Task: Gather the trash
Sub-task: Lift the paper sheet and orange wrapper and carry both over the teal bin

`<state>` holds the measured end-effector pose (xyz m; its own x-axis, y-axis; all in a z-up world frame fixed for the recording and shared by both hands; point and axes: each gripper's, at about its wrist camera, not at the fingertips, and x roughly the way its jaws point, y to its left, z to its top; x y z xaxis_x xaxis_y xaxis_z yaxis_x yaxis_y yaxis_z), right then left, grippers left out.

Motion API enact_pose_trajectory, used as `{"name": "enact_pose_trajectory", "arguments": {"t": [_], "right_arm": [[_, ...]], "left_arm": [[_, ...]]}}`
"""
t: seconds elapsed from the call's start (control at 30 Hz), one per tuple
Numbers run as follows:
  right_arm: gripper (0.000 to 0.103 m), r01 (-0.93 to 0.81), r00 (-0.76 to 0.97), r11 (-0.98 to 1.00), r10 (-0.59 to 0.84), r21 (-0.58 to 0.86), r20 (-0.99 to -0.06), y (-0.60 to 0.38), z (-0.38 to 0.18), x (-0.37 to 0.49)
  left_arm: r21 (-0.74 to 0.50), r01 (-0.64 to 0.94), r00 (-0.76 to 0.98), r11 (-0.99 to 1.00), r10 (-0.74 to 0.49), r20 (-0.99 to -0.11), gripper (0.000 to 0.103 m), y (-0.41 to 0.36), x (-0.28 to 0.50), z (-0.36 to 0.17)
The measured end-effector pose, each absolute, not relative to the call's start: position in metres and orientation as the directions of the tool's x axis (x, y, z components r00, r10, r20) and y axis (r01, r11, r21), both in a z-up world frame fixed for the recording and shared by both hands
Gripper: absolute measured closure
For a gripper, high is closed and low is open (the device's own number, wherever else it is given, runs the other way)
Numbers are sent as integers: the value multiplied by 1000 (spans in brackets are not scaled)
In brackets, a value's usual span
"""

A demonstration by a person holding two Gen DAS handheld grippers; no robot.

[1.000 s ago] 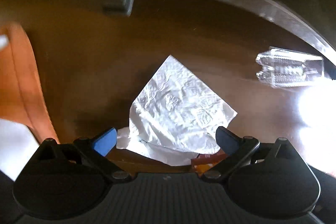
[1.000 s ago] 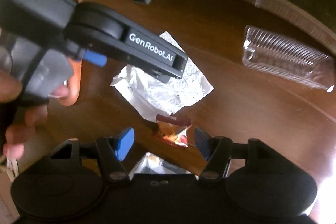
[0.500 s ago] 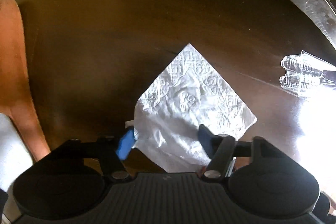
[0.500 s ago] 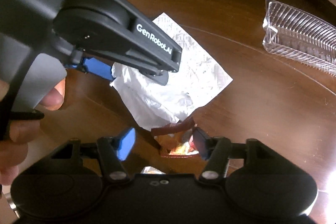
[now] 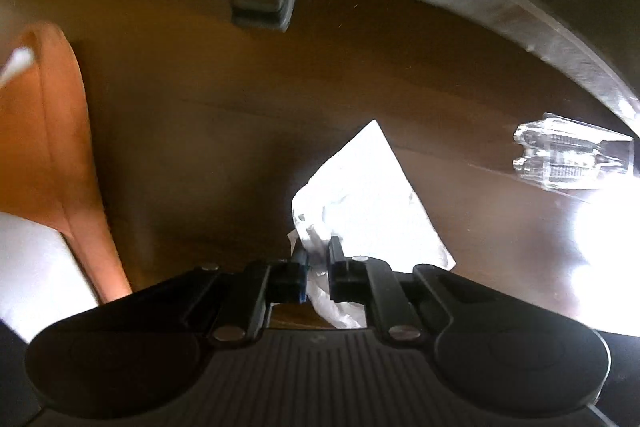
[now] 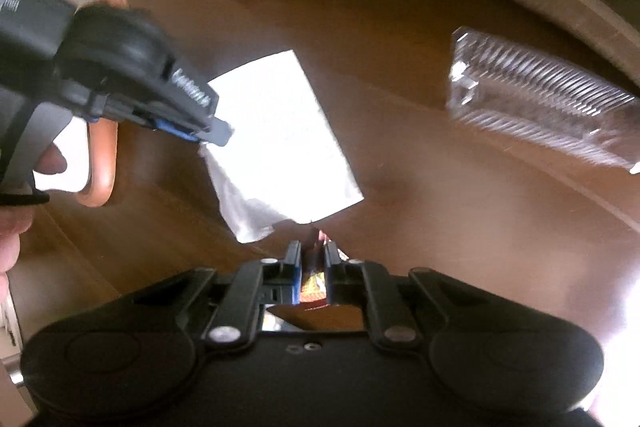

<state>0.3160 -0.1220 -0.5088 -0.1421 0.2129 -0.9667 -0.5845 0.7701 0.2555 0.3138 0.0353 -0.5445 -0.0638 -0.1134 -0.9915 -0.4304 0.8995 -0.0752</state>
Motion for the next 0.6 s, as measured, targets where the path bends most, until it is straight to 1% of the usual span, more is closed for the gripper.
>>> {"name": "enact_pose_trajectory", "arguments": {"t": [0.17,0.3,0.47,0.6], "right_arm": [[94,-581,-79,783,219,223,-973,-135,-465,332],[94,-566,-25,797,236,208,-971,-146,-420,339],[94,-584,55,791,258,179,-965,-154,-355,327],[95,-574,113,803,275,163,-955,-152,-312,310]], "left_arm": [[-86,-397,-14,914,-99,-995,95,32,312,-504],[-94,-373,30,923,-89,-996,95,33,310,-461],[-124,-338,109,933,-92,-990,95,38,293,-402],[-122,-313,172,942,-70,-983,95,40,284,-349]]}}
